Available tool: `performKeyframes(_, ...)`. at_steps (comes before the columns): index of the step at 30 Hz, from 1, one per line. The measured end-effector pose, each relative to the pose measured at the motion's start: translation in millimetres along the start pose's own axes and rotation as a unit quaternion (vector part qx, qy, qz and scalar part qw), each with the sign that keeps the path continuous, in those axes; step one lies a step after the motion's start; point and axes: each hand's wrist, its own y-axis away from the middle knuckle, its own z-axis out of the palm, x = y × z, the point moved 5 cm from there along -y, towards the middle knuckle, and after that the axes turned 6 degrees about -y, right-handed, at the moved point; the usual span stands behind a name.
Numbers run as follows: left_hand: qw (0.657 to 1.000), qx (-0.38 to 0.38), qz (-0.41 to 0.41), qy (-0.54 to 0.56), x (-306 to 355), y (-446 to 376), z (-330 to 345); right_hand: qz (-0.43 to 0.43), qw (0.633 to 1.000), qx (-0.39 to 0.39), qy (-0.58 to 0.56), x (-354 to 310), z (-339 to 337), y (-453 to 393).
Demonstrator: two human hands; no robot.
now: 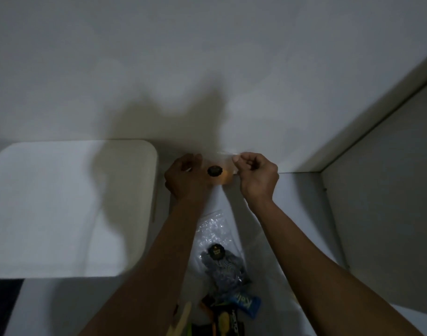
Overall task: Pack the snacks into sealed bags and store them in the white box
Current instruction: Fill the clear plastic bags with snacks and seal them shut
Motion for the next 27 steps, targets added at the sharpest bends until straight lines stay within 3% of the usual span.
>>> performKeyframes(8,0.999,-0.027,-0.022,-0.012,-6.7,14.4,-8.9,0.025,1.0,0.012,-0.003,2.8,-21.6,16.1)
performKeyframes(11,0.998,-0.022,-0.02,-0.053,-19.6,32.2,-24.8,0.028,0.999,0.015,0.043,10.0,-33.8,38.8)
performKeyframes(19,0.963,-0.064,-0.024,-0.261,-116.5,88.9,-73.0,0.023,0.962,-0.146,0.23,64.5,-37.7,116.3)
performKeyframes(23,0.942,-0.095,-0.049,-0.319,-130.0,94.6,-80.9,0.039,0.937,-0.176,0.3,77.0,-38.1,127.8)
performKeyframes(27,0.943,-0.107,-0.06,-0.308,-128.8,95.6,-81.6,0.05,0.939,-0.17,0.295,77.3,-40.0,130.4)
